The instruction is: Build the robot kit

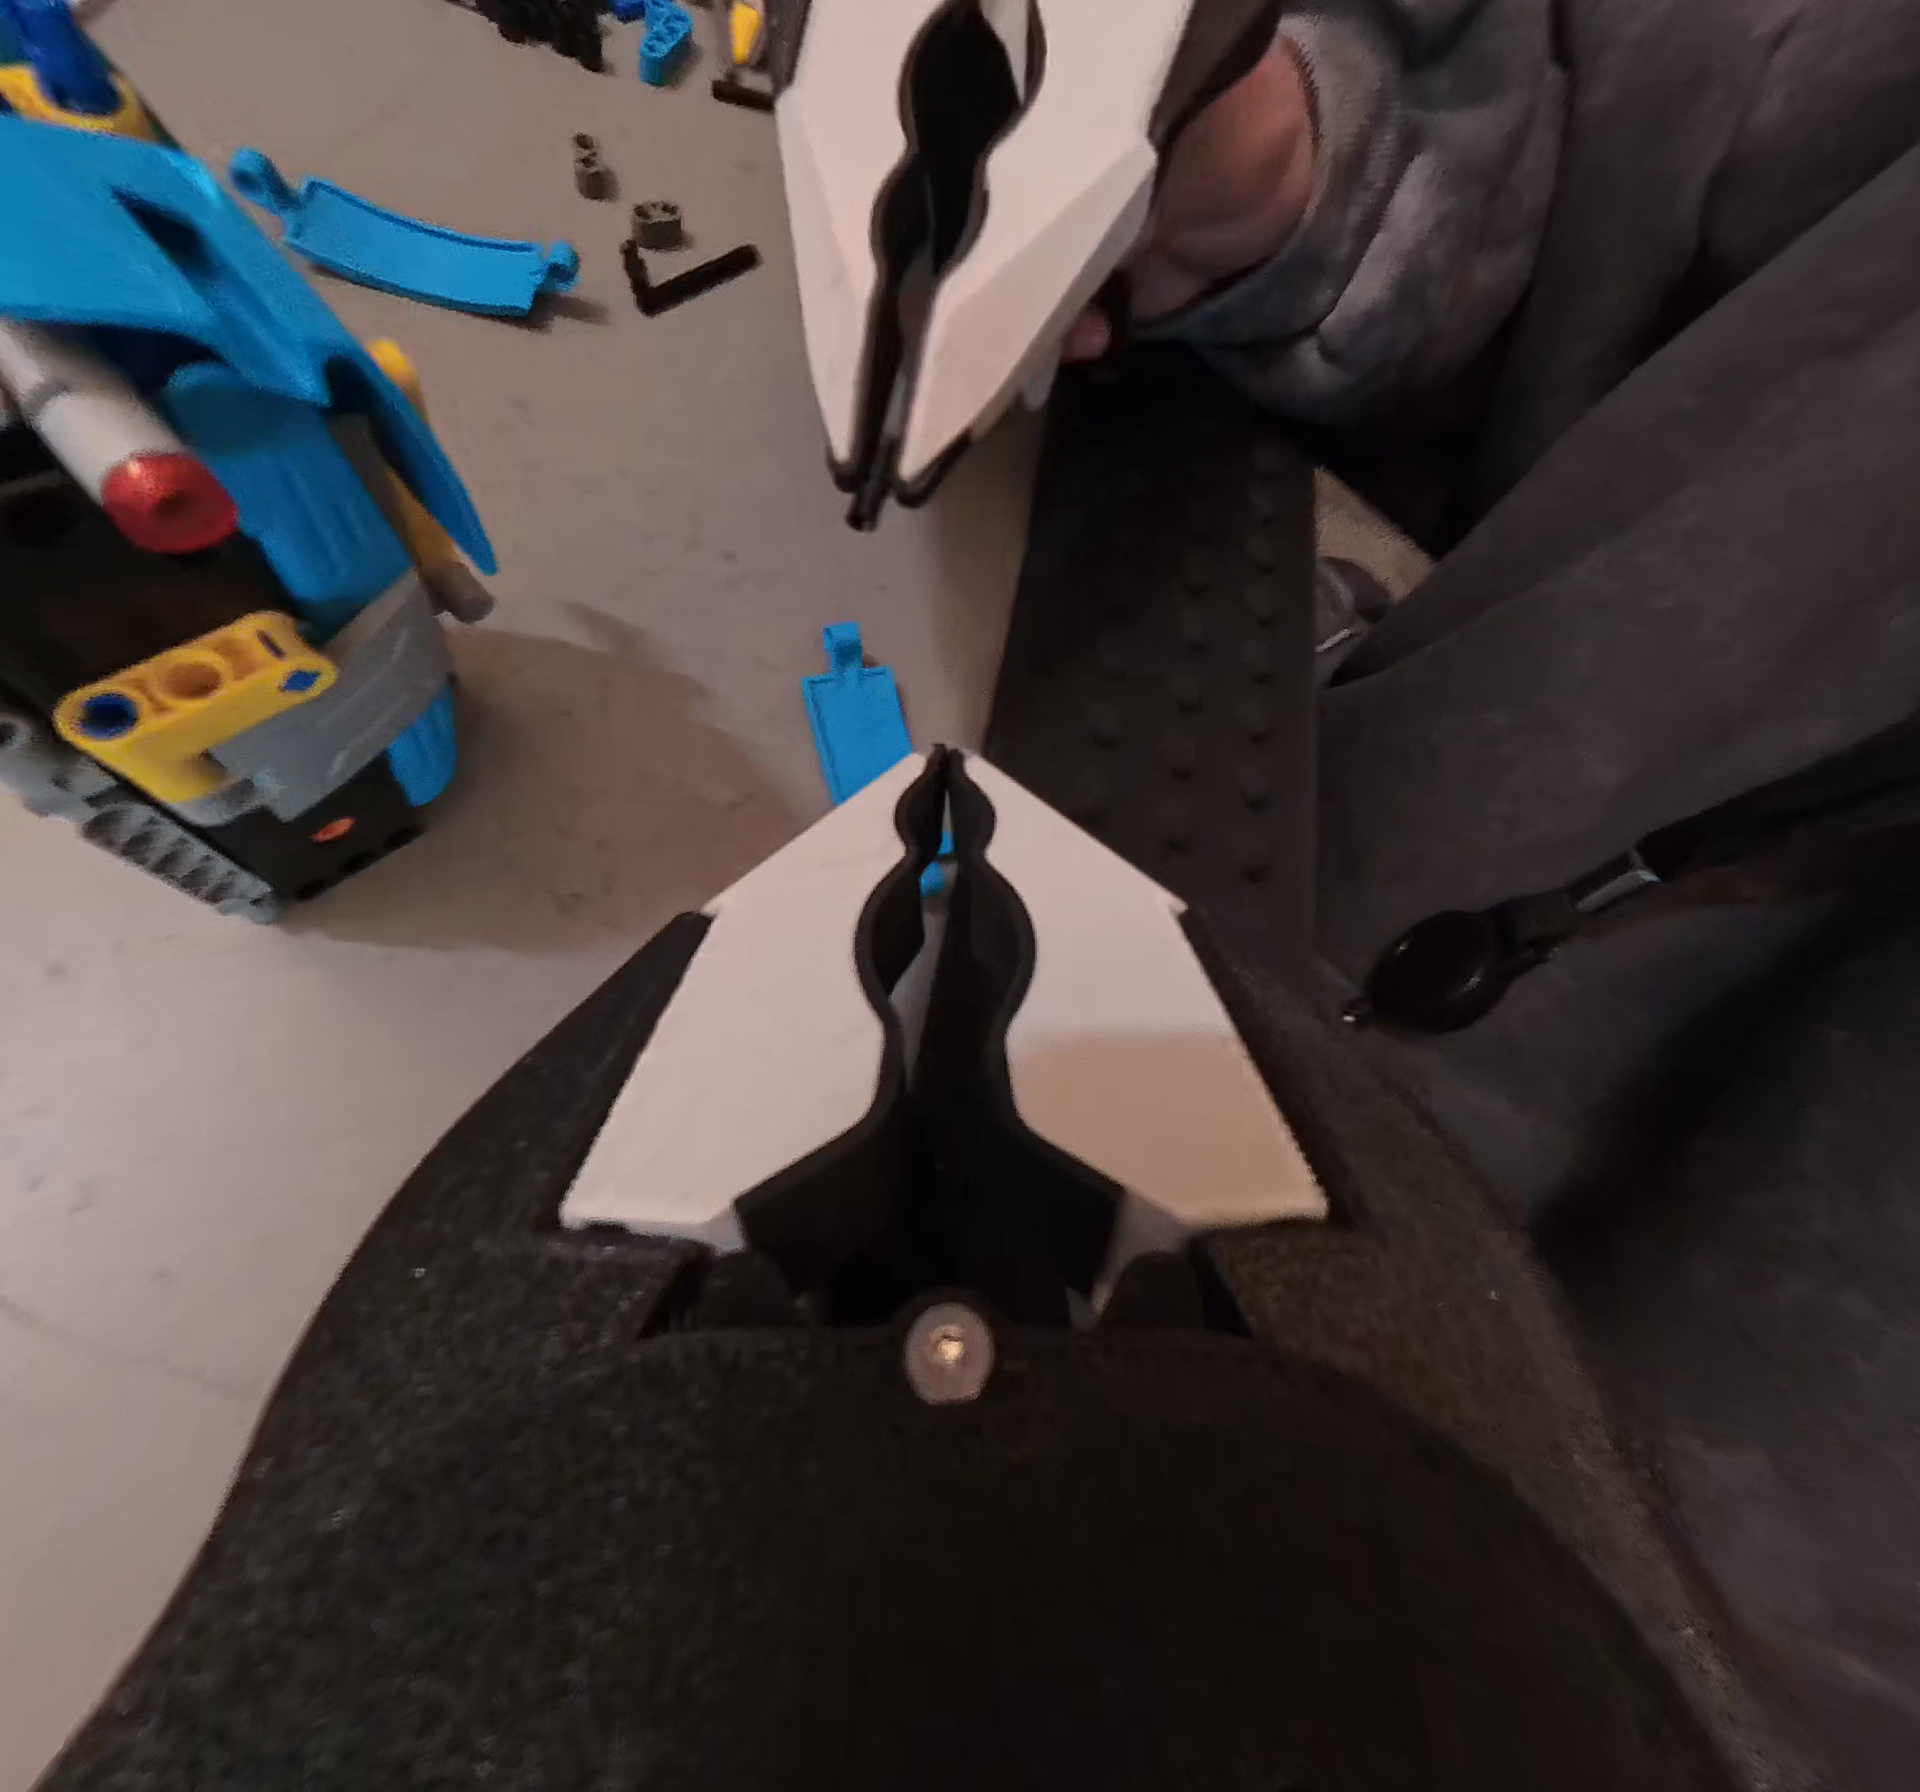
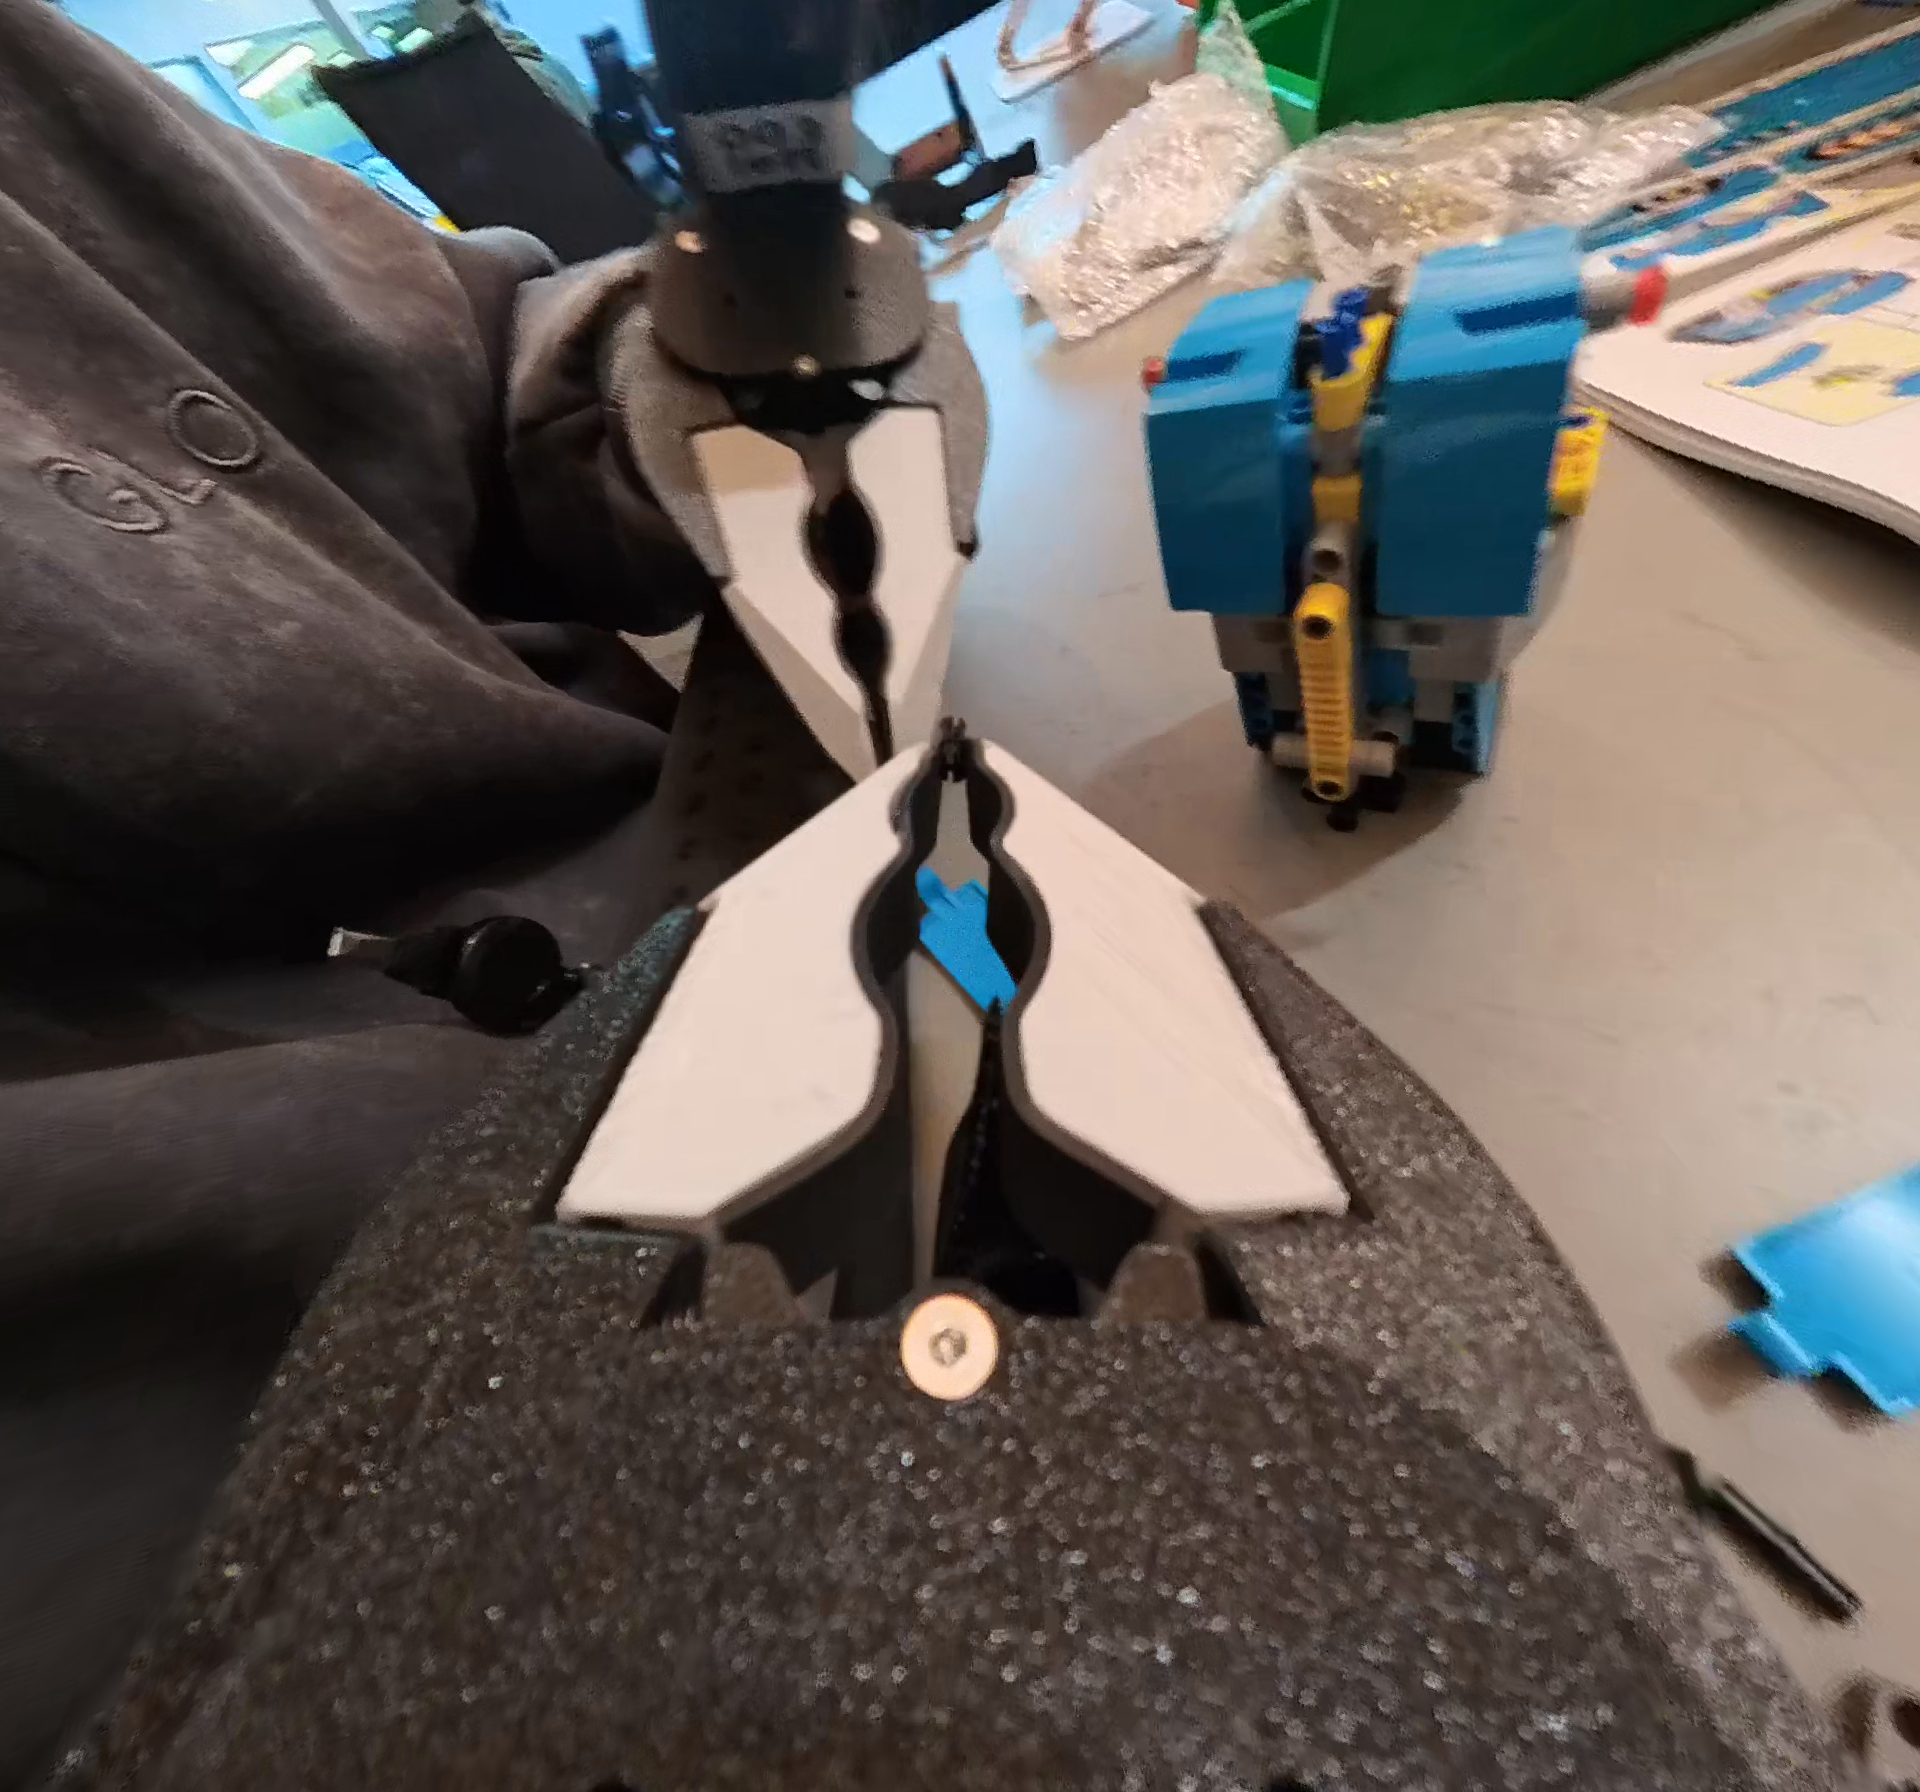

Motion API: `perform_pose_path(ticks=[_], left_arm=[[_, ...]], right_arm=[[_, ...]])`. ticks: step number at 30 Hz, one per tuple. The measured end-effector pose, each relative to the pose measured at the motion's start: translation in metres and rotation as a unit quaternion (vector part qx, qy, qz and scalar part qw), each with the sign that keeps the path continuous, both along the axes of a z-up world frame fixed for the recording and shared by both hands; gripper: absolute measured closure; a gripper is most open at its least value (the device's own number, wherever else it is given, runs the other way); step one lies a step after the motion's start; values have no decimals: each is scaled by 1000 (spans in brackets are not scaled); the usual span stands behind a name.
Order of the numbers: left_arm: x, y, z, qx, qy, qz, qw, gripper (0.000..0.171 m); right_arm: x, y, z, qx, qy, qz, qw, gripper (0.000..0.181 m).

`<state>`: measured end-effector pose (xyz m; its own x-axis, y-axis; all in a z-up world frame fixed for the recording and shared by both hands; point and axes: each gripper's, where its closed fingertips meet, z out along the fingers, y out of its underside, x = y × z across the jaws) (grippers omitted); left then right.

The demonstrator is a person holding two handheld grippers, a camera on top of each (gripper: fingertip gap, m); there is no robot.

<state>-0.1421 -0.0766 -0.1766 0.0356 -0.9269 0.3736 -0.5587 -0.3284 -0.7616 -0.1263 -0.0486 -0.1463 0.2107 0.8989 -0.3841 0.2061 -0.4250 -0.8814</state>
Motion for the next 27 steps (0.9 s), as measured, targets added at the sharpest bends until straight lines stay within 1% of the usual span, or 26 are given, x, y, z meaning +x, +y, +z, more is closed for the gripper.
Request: perform_pose_path(ticks=[1,3,4,5,6,7,10,12,14,21,27], left_arm=[[1,3,-2,21,12,5,1000,171],[2,9,-7,69,39,19,997,155],[4,11,-10,91,55,22,994,151],[6,11,-13,109,70,22,991,152],[8,9,-17,121,84,19,989,154],[11,6,-20,125,96,12,987,161],[17,1,-29,128,122,-6,984,170],[19,6,-37,123,145,0,982,171],[18,11,-46,113,166,8,980,171],[19,15,-50,84,164,22,983,171],[19,16,-49,43,145,32,988,171]], right_arm=[[4,5,-5,1,-16,-13,1000,177],[21,19,-16,33,-74,-51,995,177],[31,23,-24,54,-114,-59,990,177],[37,19,-34,60,-153,-42,985,177],[40,9,-46,49,-183,-8,982,177],[39,-2,-54,39,-194,20,980,177],[31,-11,-62,36,-192,41,980,177],[28,-12,-61,53,-194,49,978,177],[26,-16,-61,47,-188,59,979,177],[35,-8,-80,59,-244,41,967,177],[21,-11,-78,69,-241,51,967,177]])
